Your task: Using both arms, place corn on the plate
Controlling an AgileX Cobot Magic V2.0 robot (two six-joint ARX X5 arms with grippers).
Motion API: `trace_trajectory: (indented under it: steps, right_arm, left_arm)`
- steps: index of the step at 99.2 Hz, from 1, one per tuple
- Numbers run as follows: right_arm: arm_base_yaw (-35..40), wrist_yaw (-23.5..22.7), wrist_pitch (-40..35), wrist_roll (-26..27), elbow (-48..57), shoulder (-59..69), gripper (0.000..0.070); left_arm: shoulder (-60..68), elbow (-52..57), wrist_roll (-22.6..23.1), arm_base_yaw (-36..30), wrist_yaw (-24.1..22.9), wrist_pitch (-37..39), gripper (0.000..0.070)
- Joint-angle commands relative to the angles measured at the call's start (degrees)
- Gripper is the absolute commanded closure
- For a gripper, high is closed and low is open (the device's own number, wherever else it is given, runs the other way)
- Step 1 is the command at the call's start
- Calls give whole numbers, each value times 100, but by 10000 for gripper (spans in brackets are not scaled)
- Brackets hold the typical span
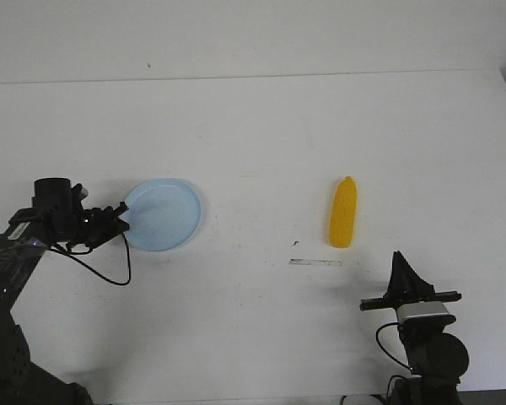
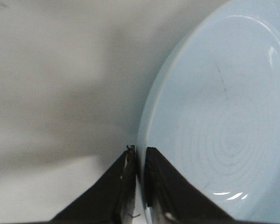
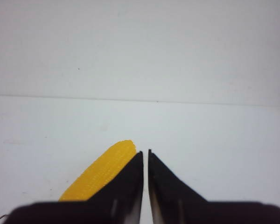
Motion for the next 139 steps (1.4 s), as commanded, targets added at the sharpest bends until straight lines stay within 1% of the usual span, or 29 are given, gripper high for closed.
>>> trace_trajectory:
  steps: [1,23,32,47,57,76,91,94,102,106,139]
  right_arm:
    - [7,-13,70,31,-7,0,685]
    - [7,-15,70,33,-7,0,685]
    - [7,-13,70,31,-7,0,685]
    - [7,-13,70,33,-7,0,685]
    - [7,-13,70,31,-7,0,685]
    - [7,-13,70,31,-7,0,685]
    - [7,-13,70,33,-7,0,685]
    - [7,-13,70,31,-7,0,685]
    - [7,-13,70,31,-7,0,685]
    - [7,-13,70,31,-7,0,685]
    - [7,-13,70,33,-7,0,685]
  left_arm:
    - [-101,72,-190,-184,116,15,699]
    - [-116,72,-431,-1276,96,149,699]
    - [-114,72,-522,-1790,-66,275,699]
    - [-63,70,-713,-2509,-461,308,699]
    - [-46,61,-774,-2771,-479,319,699]
    - [-39,59,-776,-2903,-511,345,699]
    - [-33,59,-673,-2914,-682,354,694]
    - [-33,59,-651,-2914,-708,358,680]
    - [-33,59,-612,-2914,-710,352,596]
    - [-33,59,-612,-2922,-708,350,573]
    - [-225,59,-610,-3029,-708,330,572]
